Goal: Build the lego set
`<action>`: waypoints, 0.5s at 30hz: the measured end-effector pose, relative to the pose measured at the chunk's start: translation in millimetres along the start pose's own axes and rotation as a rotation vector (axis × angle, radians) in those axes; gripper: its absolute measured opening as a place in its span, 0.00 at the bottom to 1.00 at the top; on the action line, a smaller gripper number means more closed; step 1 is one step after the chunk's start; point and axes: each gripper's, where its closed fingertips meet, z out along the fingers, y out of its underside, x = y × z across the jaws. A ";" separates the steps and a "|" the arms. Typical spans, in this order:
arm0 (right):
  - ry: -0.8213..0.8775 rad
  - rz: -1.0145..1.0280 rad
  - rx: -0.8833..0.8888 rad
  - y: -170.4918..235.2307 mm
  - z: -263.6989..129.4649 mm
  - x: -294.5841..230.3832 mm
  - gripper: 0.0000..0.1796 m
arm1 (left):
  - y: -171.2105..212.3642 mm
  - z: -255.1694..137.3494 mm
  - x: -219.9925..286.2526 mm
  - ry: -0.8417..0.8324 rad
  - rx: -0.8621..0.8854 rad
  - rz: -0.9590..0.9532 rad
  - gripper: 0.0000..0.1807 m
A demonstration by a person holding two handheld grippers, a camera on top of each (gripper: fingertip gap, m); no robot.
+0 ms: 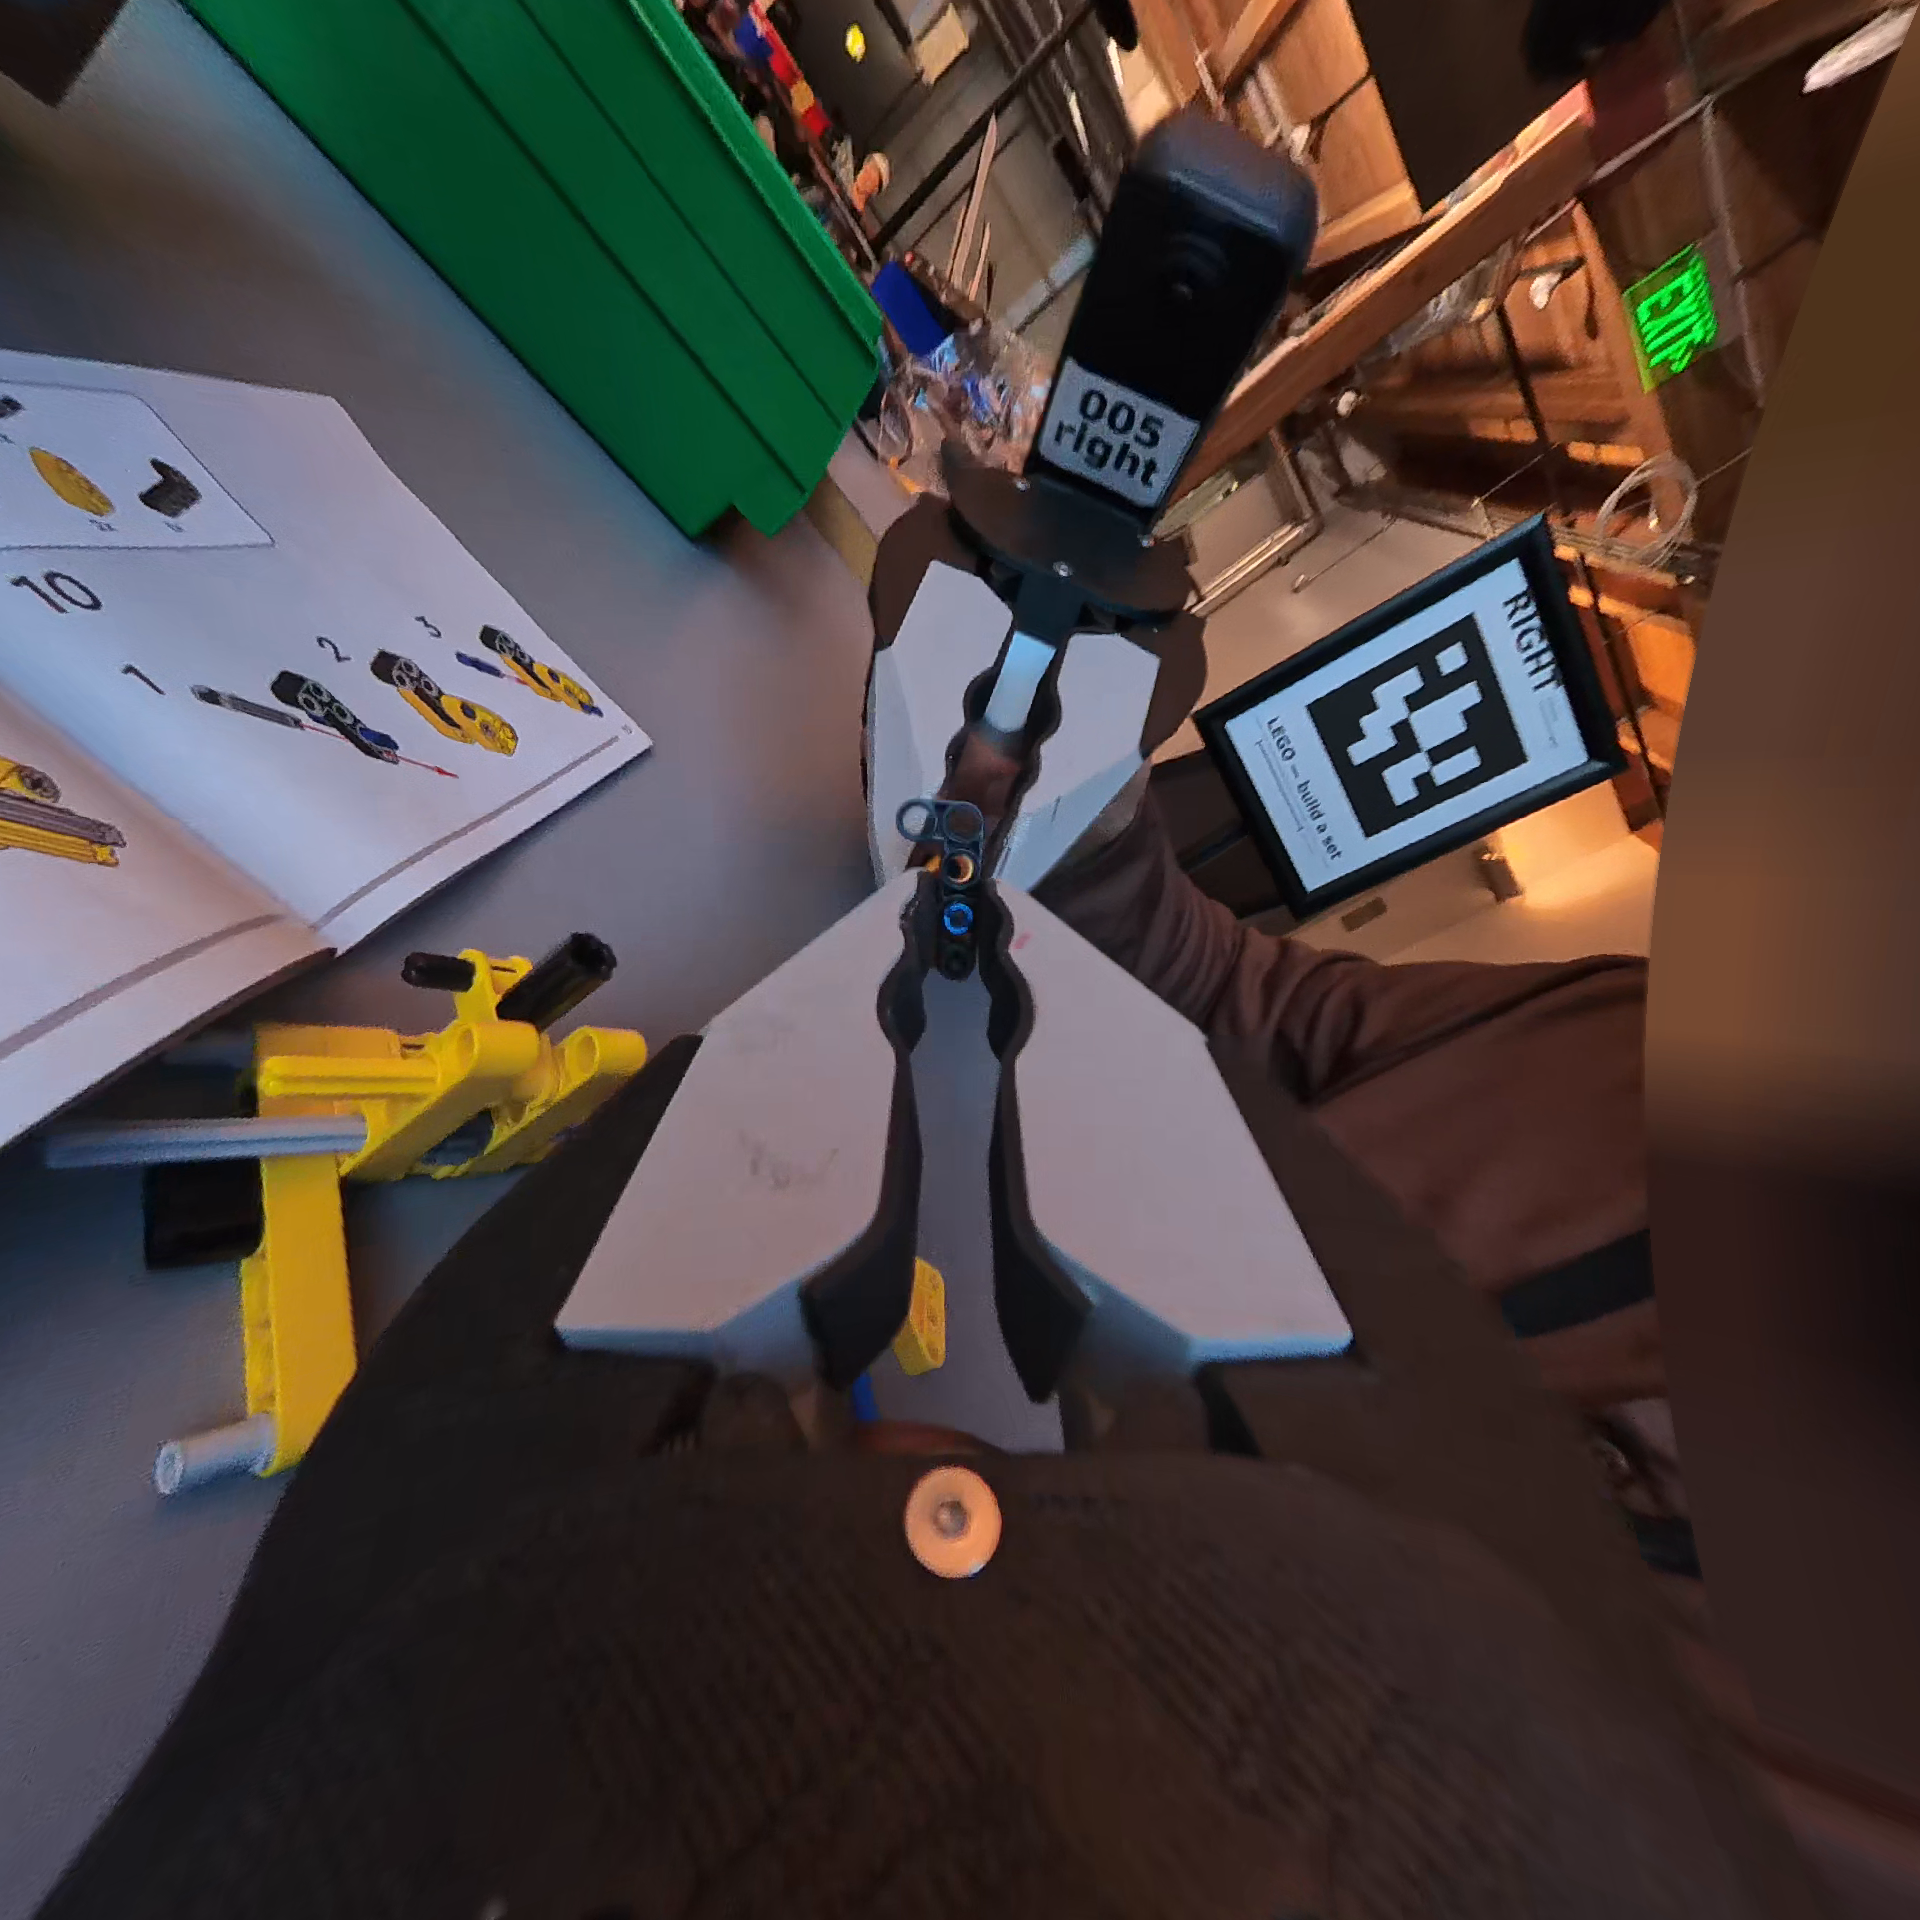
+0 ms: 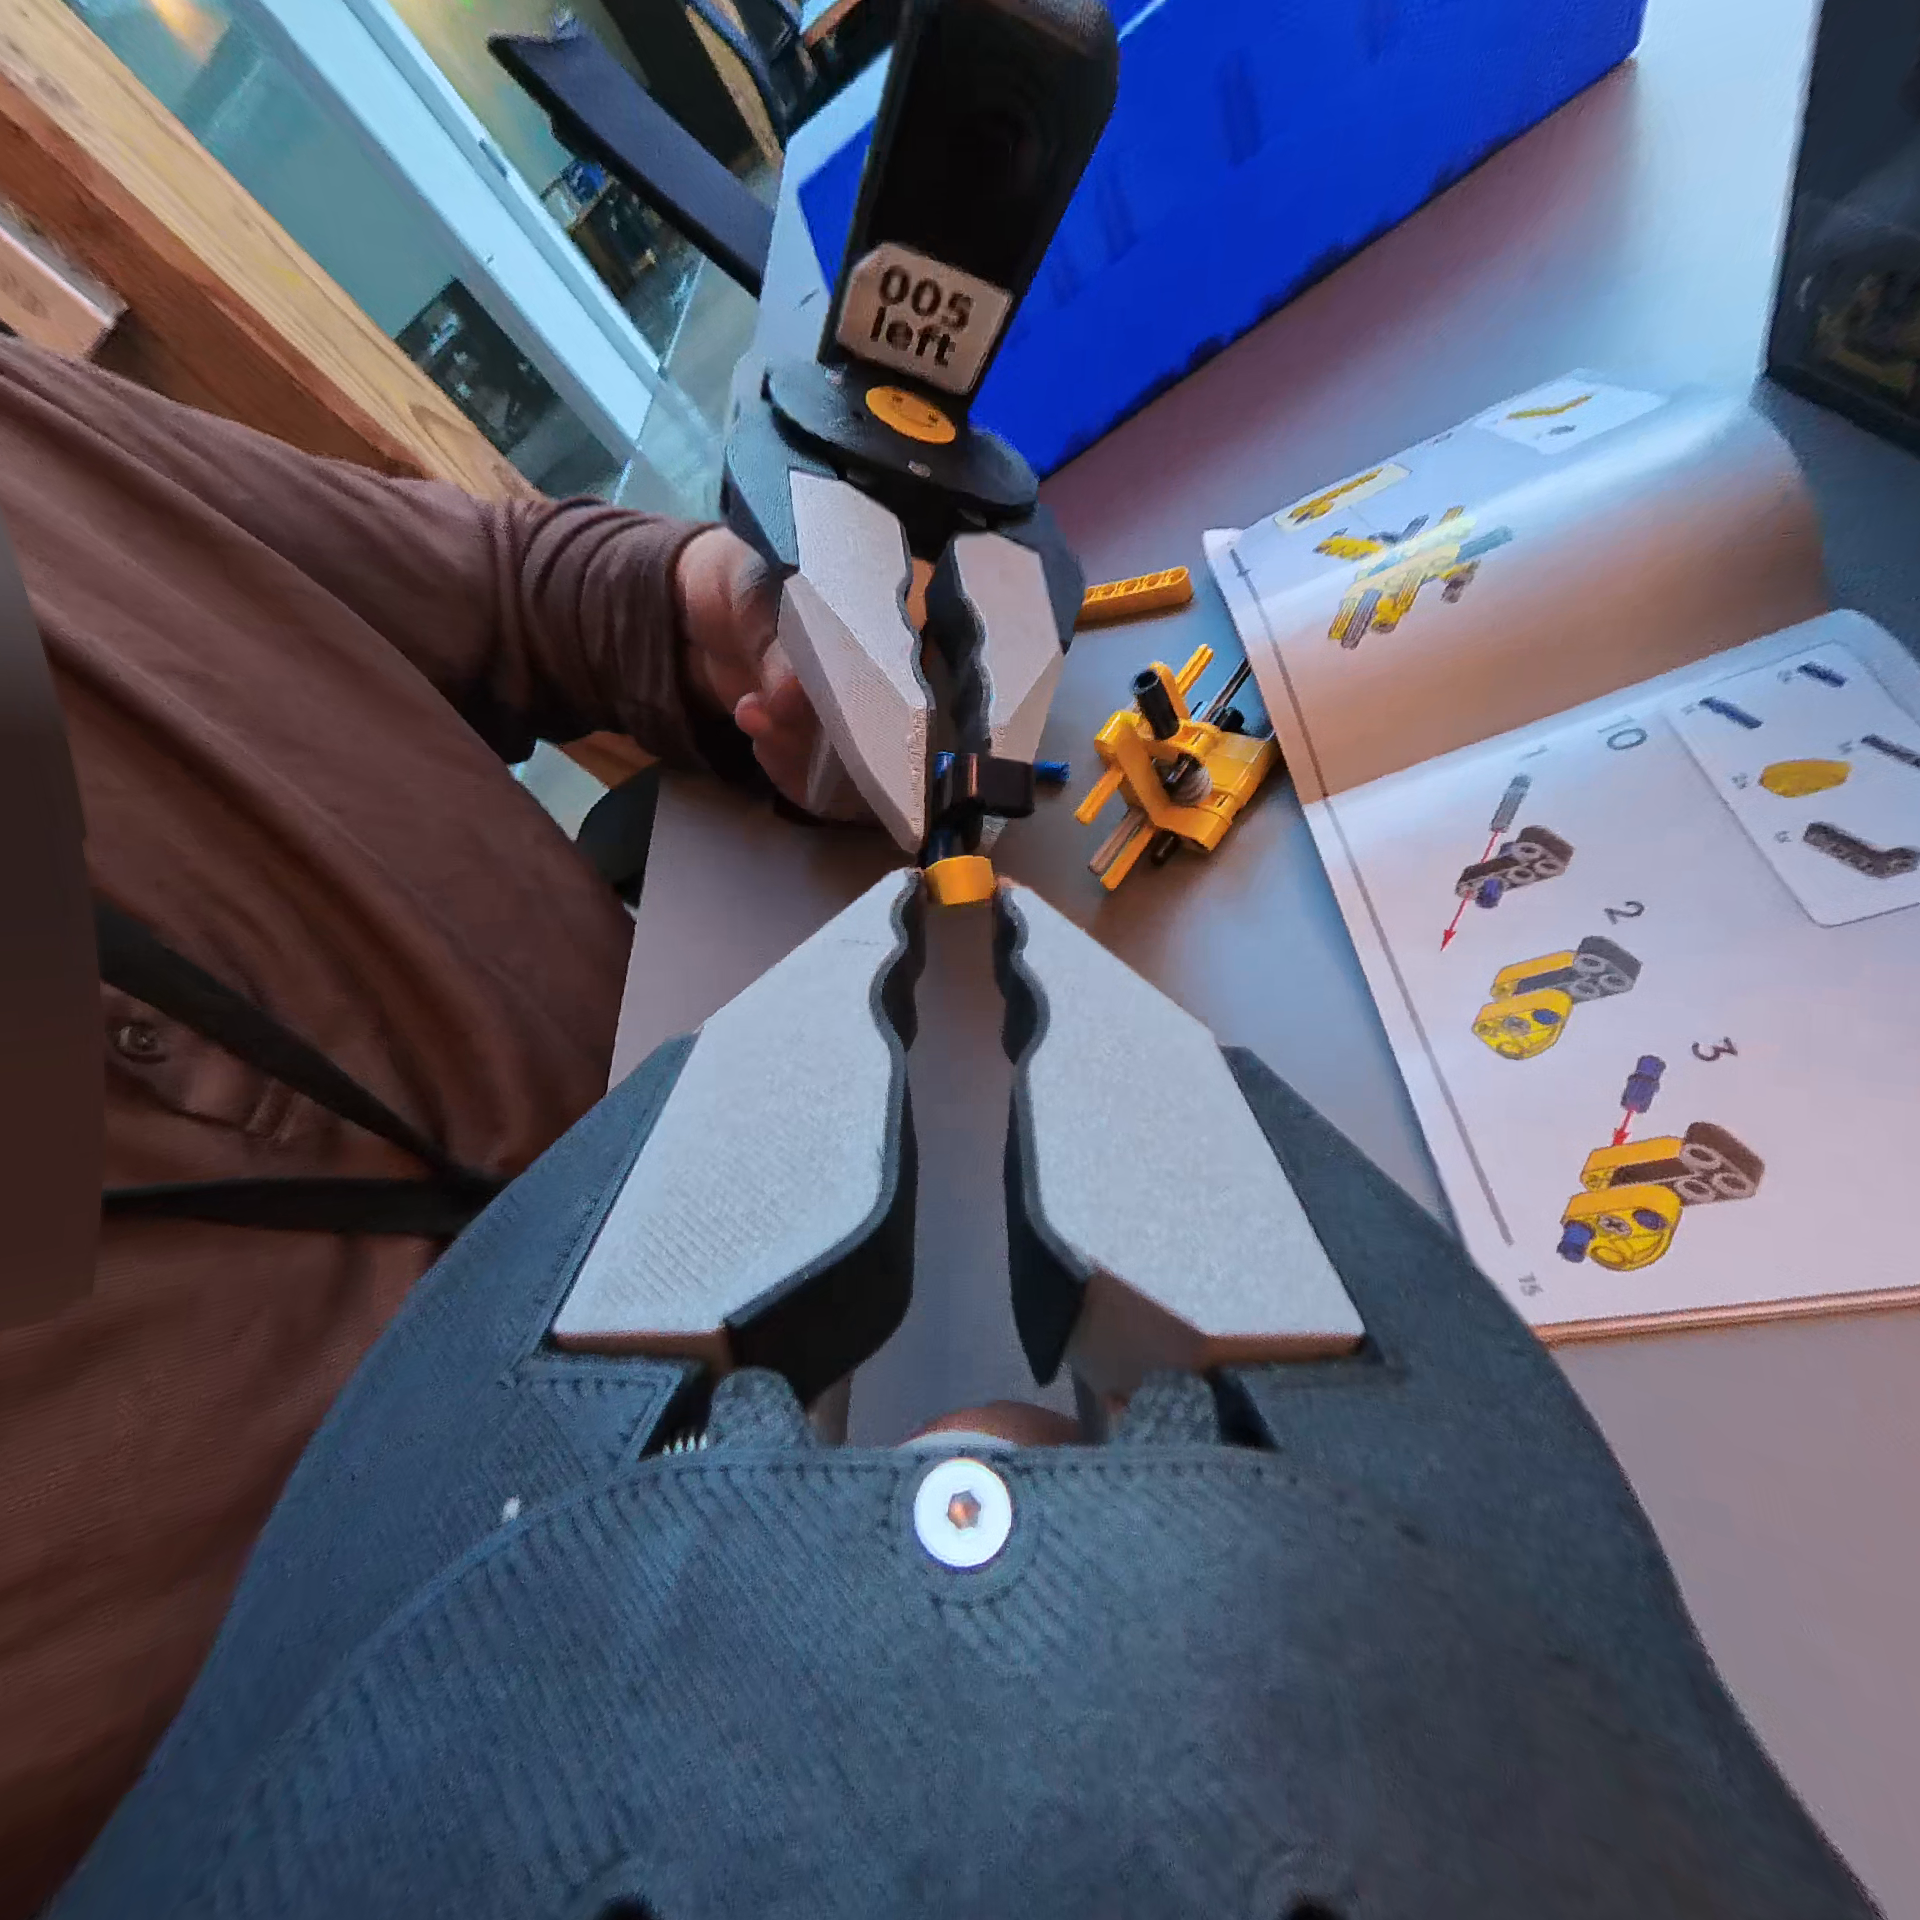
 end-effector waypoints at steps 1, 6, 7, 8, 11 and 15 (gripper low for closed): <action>0.008 -0.007 0.006 -2.0 -0.7 0.0 0.05 | -1.5 -0.1 0.7 0.010 0.010 -0.008 0.03; 0.008 0.007 0.097 -14.5 -7.1 0.1 0.05 | -14.3 -0.1 5.9 0.053 0.115 -0.031 0.03; -0.008 0.029 0.129 -18.0 -8.3 -0.4 0.05 | -17.5 -0.9 7.9 0.066 0.143 -0.026 0.02; -0.029 0.053 0.154 -20.8 -9.5 -1.3 0.05 | -19.7 -1.2 9.2 0.073 0.163 -0.024 0.02; -0.084 0.106 0.216 -26.0 -12.0 -4.2 0.09 | -24.1 -2.0 11.7 0.081 0.209 -0.022 0.02; -0.144 0.117 0.275 -32.3 -16.1 -9.7 0.05 | -27.6 -2.5 22.1 0.150 0.251 -0.047 0.02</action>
